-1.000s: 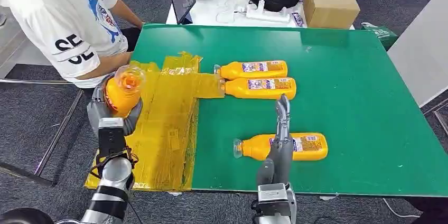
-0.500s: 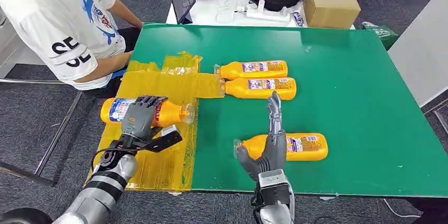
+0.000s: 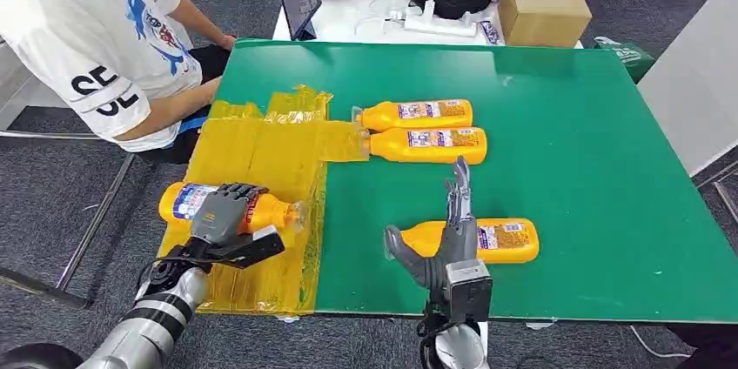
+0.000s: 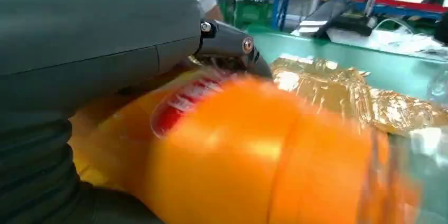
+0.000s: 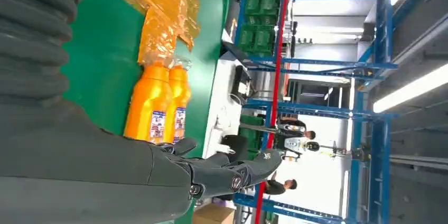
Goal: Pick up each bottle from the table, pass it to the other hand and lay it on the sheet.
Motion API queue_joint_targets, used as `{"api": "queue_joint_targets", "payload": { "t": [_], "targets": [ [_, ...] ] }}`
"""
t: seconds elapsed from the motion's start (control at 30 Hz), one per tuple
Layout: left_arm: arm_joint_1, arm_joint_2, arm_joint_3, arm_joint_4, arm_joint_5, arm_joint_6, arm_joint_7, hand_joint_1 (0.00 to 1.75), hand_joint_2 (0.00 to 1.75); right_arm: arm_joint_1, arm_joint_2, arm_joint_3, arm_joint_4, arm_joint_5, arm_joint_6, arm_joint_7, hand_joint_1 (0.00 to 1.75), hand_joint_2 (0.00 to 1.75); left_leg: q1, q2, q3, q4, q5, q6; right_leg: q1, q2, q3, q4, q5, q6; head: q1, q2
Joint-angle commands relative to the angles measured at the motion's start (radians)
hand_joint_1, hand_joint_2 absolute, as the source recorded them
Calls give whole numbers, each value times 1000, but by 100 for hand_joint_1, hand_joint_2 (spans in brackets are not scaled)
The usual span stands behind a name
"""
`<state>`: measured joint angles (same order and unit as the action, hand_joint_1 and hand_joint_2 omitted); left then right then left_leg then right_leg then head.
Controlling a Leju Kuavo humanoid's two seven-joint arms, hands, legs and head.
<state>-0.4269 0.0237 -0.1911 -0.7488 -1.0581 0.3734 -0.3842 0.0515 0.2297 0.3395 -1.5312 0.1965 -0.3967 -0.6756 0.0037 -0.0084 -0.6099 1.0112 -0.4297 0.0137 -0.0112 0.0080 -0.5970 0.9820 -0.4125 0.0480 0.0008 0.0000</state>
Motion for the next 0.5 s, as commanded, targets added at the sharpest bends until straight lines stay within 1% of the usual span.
{"api": "queue_joint_targets", "payload": {
  "t": [0.03,0.07,0.17,0.2,0.27,0.33,0.37,0.4,0.47,0.5],
  "targets": [
    [26,-5,29,27,52,-50,-15,0,175,-41,9,-22,111,6,7,12,0,175,0,2,4,-1,-1,0,1,1,3,-1,0,-1,0,0],
    [31,-8,37,19,77,-76,-29,0,0,-44,7,-19,117,10,10,14,0,175,1,3,5,-1,-1,-1,1,2,5,-2,0,-2,0,0],
    [66,-13,53,-37,171,-181,-69,0,0,-51,10,-19,138,20,21,21,0,175,2,3,8,-1,-2,-1,2,2,8,-3,-1,-2,0,0],
    [78,-9,49,-55,187,-203,-75,0,0,-54,12,-19,146,21,23,22,0,175,0,2,4,-1,-1,0,0,2,4,-2,0,-1,0,0],
    [97,-2,46,-87,238,-268,-89,0,0,-60,14,-19,159,24,28,22,0,175,1,4,7,-2,-2,0,1,3,7,-3,0,-1,0,0],
    [113,5,43,-115,299,-335,-107,0,0,-65,14,-19,170,27,35,23,0,175,0,0,6,-1,-1,0,0,1,7,-1,0,-1,0,0],
    [124,8,44,-131,329,-362,-113,0,0,-69,15,-19,178,28,38,23,0,175,0,1,8,-2,-1,0,1,0,8,-2,0,-2,0,0],
    [126,11,42,-135,335,-369,-115,0,0,-69,15,-19,180,28,38,23,0,175,0,-1,7,-1,-1,0,0,0,8,-2,0,-1,0,0],
    [136,8,55,-150,380,-391,-127,0,0,-72,15,-19,187,29,41,23,0,175,0,-2,8,-2,0,0,0,0,9,-2,0,-2,0,0],
    [149,-16,106,-181,473,-425,-150,0,0,-73,16,-19,190,30,43,22,0,175,0,-3,7,-1,0,0,0,-1,8,-2,0,-1,0,0]
  ]
}}
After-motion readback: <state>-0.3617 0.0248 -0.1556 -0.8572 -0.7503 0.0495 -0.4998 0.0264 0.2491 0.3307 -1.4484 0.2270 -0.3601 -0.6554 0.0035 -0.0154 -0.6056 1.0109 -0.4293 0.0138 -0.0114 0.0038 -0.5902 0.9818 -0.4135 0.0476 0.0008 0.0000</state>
